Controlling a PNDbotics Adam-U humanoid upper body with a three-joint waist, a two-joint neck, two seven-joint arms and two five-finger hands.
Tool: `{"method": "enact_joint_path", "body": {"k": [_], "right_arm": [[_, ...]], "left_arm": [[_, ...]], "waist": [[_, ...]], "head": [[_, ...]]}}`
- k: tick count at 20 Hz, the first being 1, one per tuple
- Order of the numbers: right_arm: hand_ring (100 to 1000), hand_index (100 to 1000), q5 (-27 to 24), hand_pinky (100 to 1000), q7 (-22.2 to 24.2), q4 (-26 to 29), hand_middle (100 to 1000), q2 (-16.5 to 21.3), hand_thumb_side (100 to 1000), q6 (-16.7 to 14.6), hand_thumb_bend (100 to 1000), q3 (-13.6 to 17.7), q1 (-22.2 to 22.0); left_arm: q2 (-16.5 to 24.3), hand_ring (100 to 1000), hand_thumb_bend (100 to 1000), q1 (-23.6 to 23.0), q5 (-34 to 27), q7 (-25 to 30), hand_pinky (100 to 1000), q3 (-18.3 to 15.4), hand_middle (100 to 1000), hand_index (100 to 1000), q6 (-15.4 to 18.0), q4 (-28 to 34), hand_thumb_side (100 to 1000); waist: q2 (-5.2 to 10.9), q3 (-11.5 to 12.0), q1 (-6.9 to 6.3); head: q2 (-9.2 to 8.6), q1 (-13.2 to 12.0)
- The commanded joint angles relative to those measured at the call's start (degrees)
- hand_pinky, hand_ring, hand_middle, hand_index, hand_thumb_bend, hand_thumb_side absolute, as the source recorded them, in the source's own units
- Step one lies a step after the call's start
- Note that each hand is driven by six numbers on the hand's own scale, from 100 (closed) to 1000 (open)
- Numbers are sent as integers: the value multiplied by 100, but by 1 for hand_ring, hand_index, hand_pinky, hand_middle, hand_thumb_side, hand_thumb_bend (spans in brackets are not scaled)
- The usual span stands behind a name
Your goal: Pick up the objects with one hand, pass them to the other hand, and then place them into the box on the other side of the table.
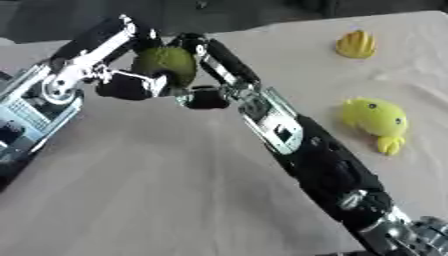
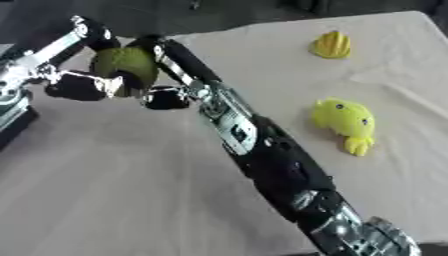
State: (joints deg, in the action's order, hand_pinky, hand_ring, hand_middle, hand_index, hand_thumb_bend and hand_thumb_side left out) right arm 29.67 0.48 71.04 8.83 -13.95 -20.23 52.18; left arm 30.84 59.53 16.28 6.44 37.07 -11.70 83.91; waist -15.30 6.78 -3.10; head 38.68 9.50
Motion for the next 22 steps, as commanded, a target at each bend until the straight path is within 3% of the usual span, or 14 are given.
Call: {"method": "enact_joint_path", "body": {"k": [1, 4, 11, 16, 22], "right_arm": [[881, 932, 229, 841, 128, 96, 835, 92, 136, -34, 194, 16, 83], [898, 967, 391, 851, 194, 113, 857, 108, 223, -94, 182, 28, 80], [901, 976, 567, 853, 227, 58, 860, 151, 282, 157, 172, 67, 78], [900, 970, 515, 850, 240, 37, 860, 191, 286, 220, 133, 70, 91], [894, 954, 393, 841, 177, 26, 847, 246, 202, 426, 100, 81, 128]], "left_arm": [[197, 572, 246, 57, 363, 109, 720, -161, 439, 403, 203, -16, 100], [240, 568, 267, 2, 555, 136, 717, -256, 433, 400, 329, -208, 100], [682, 565, 296, -217, 547, 84, 713, -440, 430, 399, 453, -262, 100], [1113, 563, 266, -557, 346, -111, 718, -733, 433, 404, 360, -188, 100], [1593, 536, 228, -964, 50, -451, 724, -1209, 434, 405, 168, -63, 100]], "waist": [[126, 2, -3], [128, -4, 2], [130, -17, -11], [119, -33, -21], [104, -60, -12]], "head": [[10, -18], [12, -23], [0, -61], [-27, -126], [-74, -295]]}}
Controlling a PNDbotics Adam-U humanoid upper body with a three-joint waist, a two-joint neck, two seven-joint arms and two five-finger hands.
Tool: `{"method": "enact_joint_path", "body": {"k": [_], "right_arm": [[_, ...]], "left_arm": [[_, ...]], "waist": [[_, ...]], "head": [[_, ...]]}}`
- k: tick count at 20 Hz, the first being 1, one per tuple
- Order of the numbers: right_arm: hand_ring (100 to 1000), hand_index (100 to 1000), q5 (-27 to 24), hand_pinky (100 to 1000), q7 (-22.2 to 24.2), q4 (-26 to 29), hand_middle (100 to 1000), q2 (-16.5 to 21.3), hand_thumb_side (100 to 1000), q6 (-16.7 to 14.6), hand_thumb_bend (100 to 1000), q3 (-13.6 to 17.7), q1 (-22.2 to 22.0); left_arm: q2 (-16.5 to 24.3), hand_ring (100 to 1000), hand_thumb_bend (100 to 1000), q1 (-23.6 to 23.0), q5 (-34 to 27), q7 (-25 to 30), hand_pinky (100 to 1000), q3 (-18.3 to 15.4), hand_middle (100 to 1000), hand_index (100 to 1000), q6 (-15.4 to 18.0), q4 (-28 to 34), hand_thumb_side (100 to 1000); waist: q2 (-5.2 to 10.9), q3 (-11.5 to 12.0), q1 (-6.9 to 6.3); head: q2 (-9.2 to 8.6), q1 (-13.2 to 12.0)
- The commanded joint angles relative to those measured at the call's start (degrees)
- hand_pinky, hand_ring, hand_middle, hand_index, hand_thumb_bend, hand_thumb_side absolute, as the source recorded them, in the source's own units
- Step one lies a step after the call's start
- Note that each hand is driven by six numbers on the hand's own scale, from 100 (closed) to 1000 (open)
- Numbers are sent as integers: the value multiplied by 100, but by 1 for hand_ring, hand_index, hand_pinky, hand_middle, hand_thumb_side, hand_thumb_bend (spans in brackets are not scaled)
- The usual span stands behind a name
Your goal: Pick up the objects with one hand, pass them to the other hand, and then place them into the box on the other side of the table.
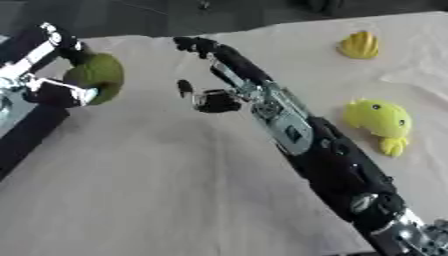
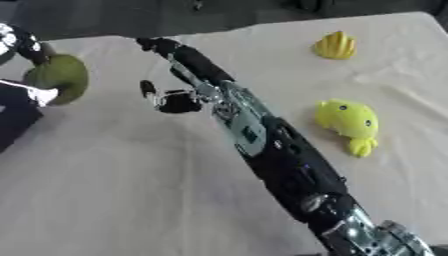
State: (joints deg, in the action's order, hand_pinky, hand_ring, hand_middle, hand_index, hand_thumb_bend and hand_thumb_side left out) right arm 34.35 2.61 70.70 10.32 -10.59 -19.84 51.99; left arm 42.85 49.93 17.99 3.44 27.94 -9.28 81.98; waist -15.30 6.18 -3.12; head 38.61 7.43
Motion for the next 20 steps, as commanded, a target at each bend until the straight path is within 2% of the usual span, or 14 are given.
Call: {"method": "enact_joint_path", "body": {"k": [1, 10, 15, 20], "right_arm": [[891, 950, -98, 839, -57, 62, 843, 104, 189, 128, 100, 48, 153], [878, 924, -217, 831, -167, 117, 825, 161, 143, 341, 100, 76, 190], [875, 921, -277, 830, -189, 207, 822, 202, 134, 365, 100, 97, 209], [873, 918, -339, 829, -216, 276, 820, 258, 146, 414, 100, 143, 175]], "left_arm": [[472, 536, 218, -85, -178, -213, 725, -390, 436, 406, -124, 133, 100], [1009, 535, 180, -709, -614, -636, 730, -1020, 440, 411, -452, 80, 100], [1054, 541, 159, -861, -618, -772, 737, -1203, 447, 420, -487, -347, 100], [972, 550, 180, -838, -310, -948, 730, -1275, 461, 446, -442, -817, 100]], "waist": [[102, -4, -10], [95, -12, 10], [82, -21, 43], [67, -35, 95]], "head": [[-64, -143], [-91, -665], [-132, -944], [-156, -1047]]}}
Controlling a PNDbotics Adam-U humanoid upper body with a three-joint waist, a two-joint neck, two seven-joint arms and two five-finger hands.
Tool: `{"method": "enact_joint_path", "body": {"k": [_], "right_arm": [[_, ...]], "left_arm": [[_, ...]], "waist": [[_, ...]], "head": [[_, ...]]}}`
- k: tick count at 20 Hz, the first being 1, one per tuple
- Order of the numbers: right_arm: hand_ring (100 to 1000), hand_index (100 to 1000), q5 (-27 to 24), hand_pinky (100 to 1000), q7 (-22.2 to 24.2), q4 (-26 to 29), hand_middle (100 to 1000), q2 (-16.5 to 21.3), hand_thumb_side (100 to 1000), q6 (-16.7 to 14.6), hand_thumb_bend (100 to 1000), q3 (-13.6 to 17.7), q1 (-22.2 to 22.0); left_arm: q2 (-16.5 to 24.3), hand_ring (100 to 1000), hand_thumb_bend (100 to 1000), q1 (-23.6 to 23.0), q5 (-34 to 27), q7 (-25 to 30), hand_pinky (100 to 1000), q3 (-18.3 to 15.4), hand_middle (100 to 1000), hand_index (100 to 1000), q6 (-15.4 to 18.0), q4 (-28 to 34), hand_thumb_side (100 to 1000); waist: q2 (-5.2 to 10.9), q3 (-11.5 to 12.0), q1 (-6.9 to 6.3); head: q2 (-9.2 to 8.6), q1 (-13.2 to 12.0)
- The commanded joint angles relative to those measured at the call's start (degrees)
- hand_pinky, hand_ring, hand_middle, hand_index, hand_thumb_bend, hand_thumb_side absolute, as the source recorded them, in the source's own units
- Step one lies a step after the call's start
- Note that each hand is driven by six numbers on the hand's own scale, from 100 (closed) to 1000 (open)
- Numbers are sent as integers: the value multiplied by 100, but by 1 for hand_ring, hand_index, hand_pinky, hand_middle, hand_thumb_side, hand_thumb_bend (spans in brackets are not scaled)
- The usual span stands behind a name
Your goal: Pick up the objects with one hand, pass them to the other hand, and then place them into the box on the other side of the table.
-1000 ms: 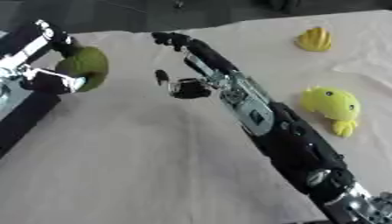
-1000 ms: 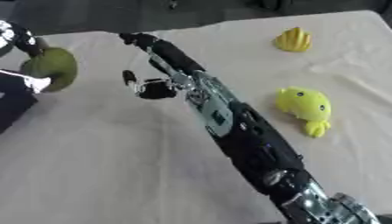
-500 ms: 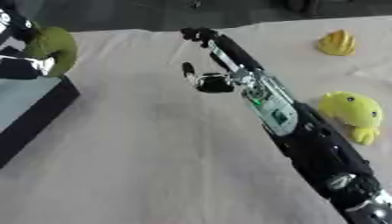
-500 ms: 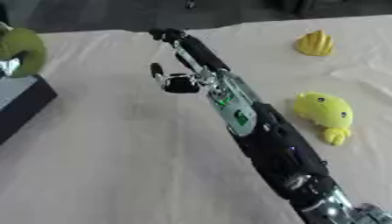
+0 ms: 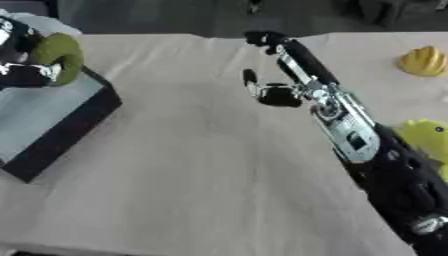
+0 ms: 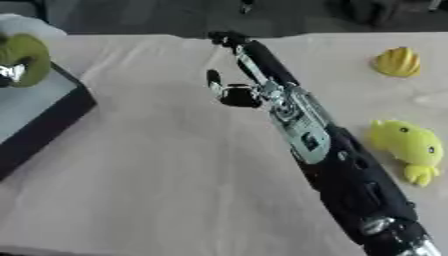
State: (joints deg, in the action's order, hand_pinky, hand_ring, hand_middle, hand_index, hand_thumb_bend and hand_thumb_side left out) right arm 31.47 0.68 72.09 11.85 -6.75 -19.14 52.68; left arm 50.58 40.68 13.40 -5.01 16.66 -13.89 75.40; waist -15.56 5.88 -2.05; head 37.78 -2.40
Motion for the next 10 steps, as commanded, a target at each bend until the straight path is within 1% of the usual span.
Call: {"method": "enact_joint_path", "body": {"k": [1, 3, 5, 6, 7, 9, 10], "right_arm": [[873, 917, -65, 829, -26, 149, 820, 115, 146, 41, 100, 79, 99], [872, 918, -93, 828, -31, 174, 820, 127, 147, 58, 100, 91, 88], [872, 918, -119, 828, -34, 206, 820, 136, 147, 73, 100, 102, 77], [872, 918, -128, 828, -36, 216, 820, 140, 148, 80, 100, 106, 72], [871, 917, -133, 828, -39, 223, 819, 143, 148, 87, 100, 111, 68], [871, 917, -139, 828, -47, 231, 818, 151, 147, 97, 100, 122, 64], [871, 917, -144, 827, -53, 234, 818, 153, 147, 100, 100, 127, 63]], "left_arm": [[170, 552, 181, 102, 222, -126, 730, -160, 463, 449, 28, -277, 100], [112, 557, 172, 136, 358, -172, 733, -189, 474, 468, 45, -506, 100], [56, 567, 188, 168, 474, -210, 739, -208, 486, 489, 67, -717, 100], [35, 587, 235, 179, 537, -206, 754, -208, 519, 533, 75, -808, 100], [17, 634, 300, 189, 596, -190, 779, -207, 577, 603, 84, -883, 100], [-4, 709, 410, 202, 728, -144, 818, -204, 657, 682, 131, -979, 100], [-9, 732, 454, 206, 822, -111, 835, -200, 681, 712, 153, -1017, 143]], "waist": [[92, -10, -1], [89, -15, 10], [85, -16, 11], [83, -17, 12], [83, -20, 13], [82, -27, 15], [83, -30, 15]], "head": [[-77, -89], [-68, -113], [-51, -112], [-47, -110], [-48, -106], [-52, -107], [-49, -106]]}}
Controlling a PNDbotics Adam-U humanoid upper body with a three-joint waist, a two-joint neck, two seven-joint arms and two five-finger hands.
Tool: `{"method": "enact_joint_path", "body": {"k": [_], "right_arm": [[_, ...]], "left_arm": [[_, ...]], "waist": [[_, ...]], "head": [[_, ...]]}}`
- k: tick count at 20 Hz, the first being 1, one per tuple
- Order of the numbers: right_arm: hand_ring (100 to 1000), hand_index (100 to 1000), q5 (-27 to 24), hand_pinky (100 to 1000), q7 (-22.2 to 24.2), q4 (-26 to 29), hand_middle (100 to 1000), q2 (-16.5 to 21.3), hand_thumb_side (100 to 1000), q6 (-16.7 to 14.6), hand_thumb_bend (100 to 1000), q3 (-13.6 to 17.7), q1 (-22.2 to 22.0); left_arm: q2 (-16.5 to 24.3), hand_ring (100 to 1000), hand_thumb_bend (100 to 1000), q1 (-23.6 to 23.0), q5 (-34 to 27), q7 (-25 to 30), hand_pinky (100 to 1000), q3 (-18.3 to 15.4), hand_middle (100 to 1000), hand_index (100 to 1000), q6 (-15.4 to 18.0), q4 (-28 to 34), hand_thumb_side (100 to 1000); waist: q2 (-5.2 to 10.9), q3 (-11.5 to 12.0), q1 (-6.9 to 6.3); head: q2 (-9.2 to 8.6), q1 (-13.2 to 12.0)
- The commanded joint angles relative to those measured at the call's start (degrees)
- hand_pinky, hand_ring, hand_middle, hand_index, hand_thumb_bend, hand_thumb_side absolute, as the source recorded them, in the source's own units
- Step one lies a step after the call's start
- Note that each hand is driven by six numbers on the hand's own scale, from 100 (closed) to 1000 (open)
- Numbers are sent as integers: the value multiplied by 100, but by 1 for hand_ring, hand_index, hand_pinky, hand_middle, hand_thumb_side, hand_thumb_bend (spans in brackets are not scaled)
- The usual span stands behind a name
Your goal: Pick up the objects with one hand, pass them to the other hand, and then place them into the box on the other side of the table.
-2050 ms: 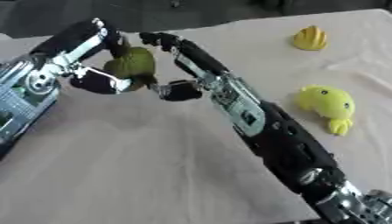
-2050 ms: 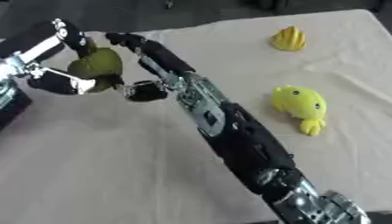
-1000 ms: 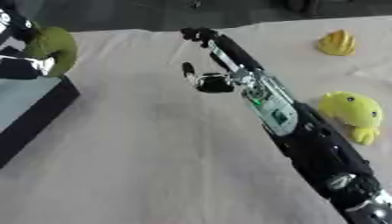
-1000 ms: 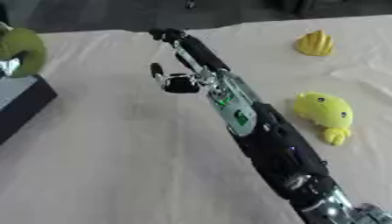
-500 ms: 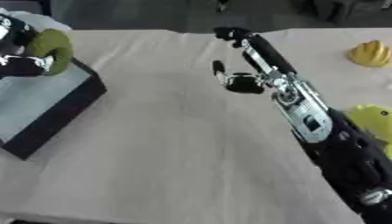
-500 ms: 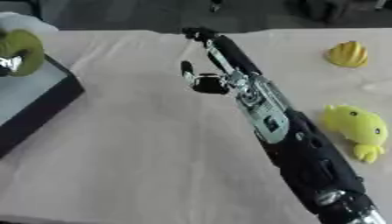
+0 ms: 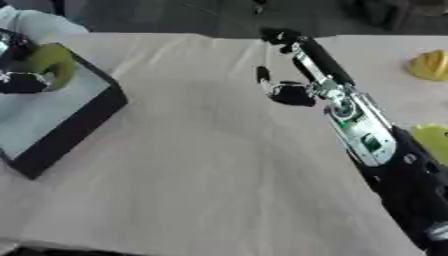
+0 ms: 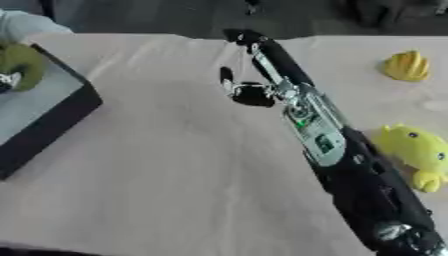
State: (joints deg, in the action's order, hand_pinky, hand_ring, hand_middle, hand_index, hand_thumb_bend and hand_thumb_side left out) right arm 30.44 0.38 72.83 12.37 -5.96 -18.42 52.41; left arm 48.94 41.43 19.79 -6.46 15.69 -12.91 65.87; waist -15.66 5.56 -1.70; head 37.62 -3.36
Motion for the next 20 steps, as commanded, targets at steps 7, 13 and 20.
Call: {"method": "enact_joint_path", "body": {"k": [7, 13, 20], "right_arm": [[869, 916, -70, 827, -29, 169, 816, 108, 147, 21, 100, 62, 78], [868, 915, -107, 827, -83, 228, 815, 145, 128, 39, 100, 120, 66], [858, 887, -221, 824, 46, 296, 797, 522, 120, 305, 100, 355, 268]], "left_arm": [[119, 847, 634, 149, 604, 183, 918, -136, 814, 867, -149, -268, 529], [55, 823, 287, 115, 284, -149, 917, -275, 820, 841, -232, -77, 410], [108, 785, 100, -241, -1346, -1106, 903, -235, 823, 827, 567, 1147, 511]], "waist": [[104, -20, -30], [126, -29, -40], [145, -73, -18]], "head": [[-27, 102], [16, 340], [32, 835]]}}
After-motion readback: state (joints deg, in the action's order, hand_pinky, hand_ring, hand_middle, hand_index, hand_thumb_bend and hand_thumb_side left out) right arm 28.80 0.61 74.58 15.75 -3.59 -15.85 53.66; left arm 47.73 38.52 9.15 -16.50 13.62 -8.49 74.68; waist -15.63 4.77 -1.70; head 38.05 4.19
